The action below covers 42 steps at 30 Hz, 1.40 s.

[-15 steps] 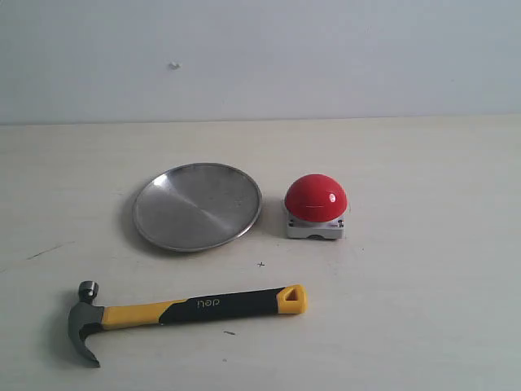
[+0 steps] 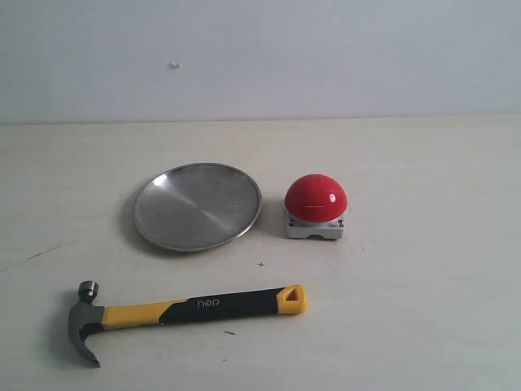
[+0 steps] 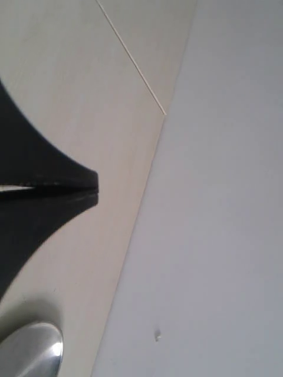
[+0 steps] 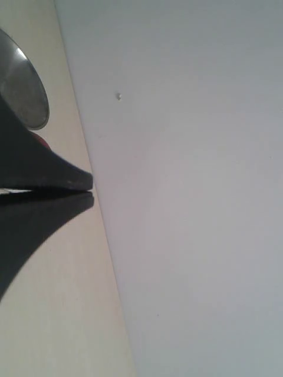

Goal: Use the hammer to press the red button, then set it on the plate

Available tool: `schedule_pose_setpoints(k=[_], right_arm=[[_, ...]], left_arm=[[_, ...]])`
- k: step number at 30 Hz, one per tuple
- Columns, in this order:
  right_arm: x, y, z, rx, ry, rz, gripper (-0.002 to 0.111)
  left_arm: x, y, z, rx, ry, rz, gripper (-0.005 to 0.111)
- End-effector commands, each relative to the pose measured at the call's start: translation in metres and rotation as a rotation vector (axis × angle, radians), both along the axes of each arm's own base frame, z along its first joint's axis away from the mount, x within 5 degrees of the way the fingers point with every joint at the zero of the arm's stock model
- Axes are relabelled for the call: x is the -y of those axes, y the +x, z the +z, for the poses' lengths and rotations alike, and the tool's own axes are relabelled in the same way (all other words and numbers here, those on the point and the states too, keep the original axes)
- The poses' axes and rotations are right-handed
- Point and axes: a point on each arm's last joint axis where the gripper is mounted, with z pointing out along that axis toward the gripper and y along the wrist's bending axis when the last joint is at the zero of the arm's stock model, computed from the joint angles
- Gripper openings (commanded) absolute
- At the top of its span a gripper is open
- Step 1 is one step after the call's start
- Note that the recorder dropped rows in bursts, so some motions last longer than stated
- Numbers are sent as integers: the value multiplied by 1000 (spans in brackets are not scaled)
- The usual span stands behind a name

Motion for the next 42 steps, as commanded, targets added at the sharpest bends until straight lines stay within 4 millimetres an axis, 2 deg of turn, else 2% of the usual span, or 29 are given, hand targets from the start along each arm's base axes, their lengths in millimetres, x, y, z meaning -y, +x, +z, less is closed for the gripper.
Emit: schedule_pose_setpoints(k=[1,42], right_arm=[[0,0,-1,8,-3,-4,0],[0,0,-1,8,-11,-4,0]], left_arm=[[1,0,1,25,-76,-13,0],[4,0,0,21,-77,-62,0]])
